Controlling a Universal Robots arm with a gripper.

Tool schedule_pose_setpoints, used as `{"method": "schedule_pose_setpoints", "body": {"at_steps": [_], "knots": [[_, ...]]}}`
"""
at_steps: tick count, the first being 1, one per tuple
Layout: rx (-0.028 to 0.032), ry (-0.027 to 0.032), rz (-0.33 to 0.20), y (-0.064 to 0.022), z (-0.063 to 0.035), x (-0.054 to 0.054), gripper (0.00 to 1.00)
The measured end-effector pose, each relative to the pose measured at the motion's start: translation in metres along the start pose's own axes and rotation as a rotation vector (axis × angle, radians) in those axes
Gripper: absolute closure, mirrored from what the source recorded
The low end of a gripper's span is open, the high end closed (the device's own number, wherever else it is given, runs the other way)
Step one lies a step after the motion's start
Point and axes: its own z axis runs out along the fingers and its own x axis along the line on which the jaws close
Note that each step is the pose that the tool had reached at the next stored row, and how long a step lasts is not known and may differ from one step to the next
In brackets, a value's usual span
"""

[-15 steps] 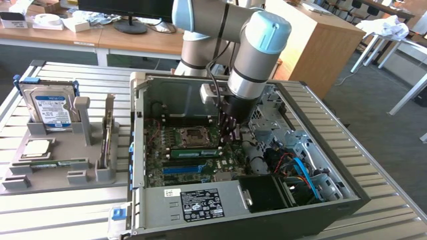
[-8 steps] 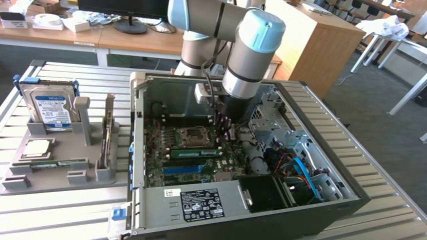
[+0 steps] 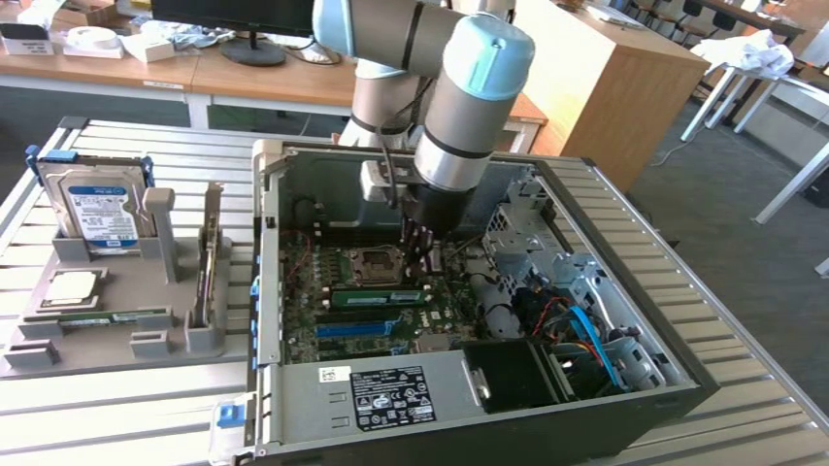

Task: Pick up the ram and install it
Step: 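Press down the ram until it locks into place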

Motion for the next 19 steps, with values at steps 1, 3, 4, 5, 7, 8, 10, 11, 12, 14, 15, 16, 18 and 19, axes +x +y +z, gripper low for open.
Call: {"method": "schedule_pose_setpoints", "body": {"at_steps": [1, 3, 4, 5, 7, 8, 10, 11, 12, 14, 15, 16, 18, 19], "knots": [[0.0001, 0.0, 0.0, 0.0025, 0.0001, 0.0, 0.9], [0.0003, 0.0, 0.0, 0.0075, 0.0002, 0.0, 0.9], [0.0005, 0.0001, 0.0, 0.0103, 0.0003, 0.0, 0.9], [0.0005, 0.0002, 0.0, 0.0127, 0.0004, 0.0, 0.9], [0.0006, 0.0001, 0.0, 0.0172, 0.0005, 0.0, 0.9], [0.0007, 0.0001, 0.0, 0.0195, 0.0006, 0.0, 0.9], [0.0009, 0.0002, 0.0, 0.0244, 0.0008, 0.0, 0.9], [0.0009, 0.0002, 0.0, 0.0267, 0.0008, 0.0, 0.9], [0.001, 0.0002, 0.0, 0.0289, 0.0009, 0.0, 0.9], [0.0011, 0.0002, 0.0, 0.0331, 0.0011, 0.0, 0.9], [0.0011, 0.0001, 0.0, 0.0351, 0.0012, 0.0, 0.9], [0.0011, 0.0001, 0.0, 0.0372, 0.0012, 0.0, 0.9], [0.0011, 0.0002, 0.0, 0.0416, 0.0014, 0.0, 0.9], [0.0012, 0.0003, 0.0, 0.0437, 0.0015, 0.0, 0.9]]}}
